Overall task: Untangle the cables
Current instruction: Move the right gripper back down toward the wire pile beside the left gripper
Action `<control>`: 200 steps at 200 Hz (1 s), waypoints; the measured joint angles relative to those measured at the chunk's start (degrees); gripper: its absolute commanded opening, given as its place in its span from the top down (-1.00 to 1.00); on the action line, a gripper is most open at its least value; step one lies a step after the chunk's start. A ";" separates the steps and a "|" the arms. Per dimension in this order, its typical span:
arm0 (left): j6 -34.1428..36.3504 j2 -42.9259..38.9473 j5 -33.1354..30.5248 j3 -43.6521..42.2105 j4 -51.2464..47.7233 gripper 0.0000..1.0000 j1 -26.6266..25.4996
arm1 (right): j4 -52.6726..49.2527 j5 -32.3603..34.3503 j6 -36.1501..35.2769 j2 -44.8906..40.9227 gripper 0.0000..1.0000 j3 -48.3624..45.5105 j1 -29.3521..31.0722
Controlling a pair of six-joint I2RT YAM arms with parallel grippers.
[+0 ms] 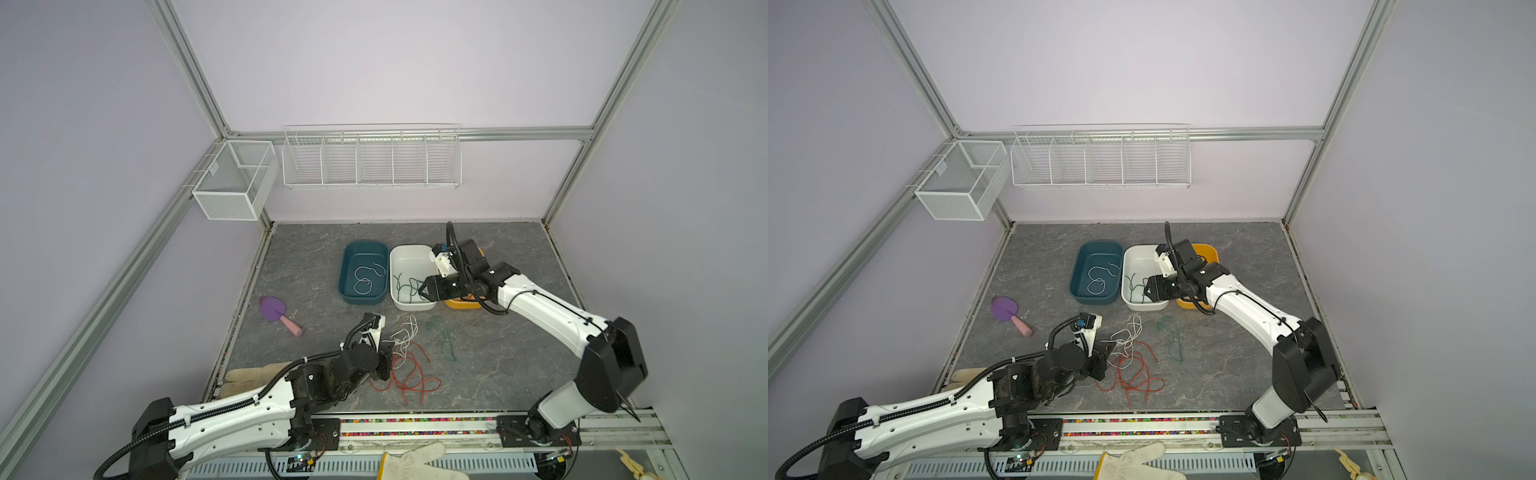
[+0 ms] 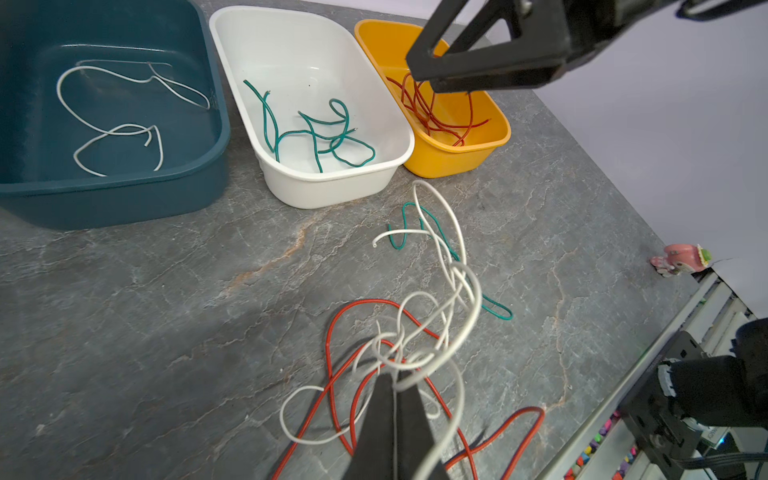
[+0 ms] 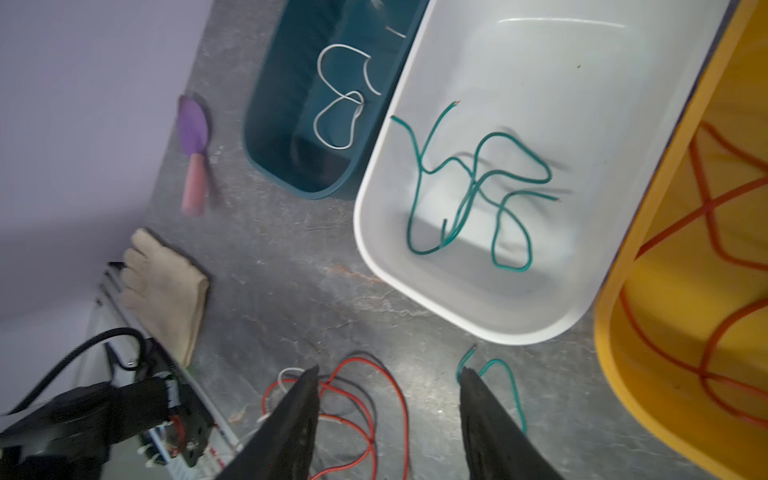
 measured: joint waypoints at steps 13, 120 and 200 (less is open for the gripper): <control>0.02 0.81 0.20 0.00 0.57 1.00 0.00 | 2.62 -2.32 1.22 -3.37 -0.18 -4.72 1.18; -0.66 3.85 1.73 0.00 3.50 1.00 0.00 | 10.21 -3.37 10.14 -13.51 -0.02 -15.41 9.53; -1.09 4.90 2.10 0.00 4.42 1.00 0.00 | 11.72 -2.99 12.24 -12.46 0.23 -17.94 10.60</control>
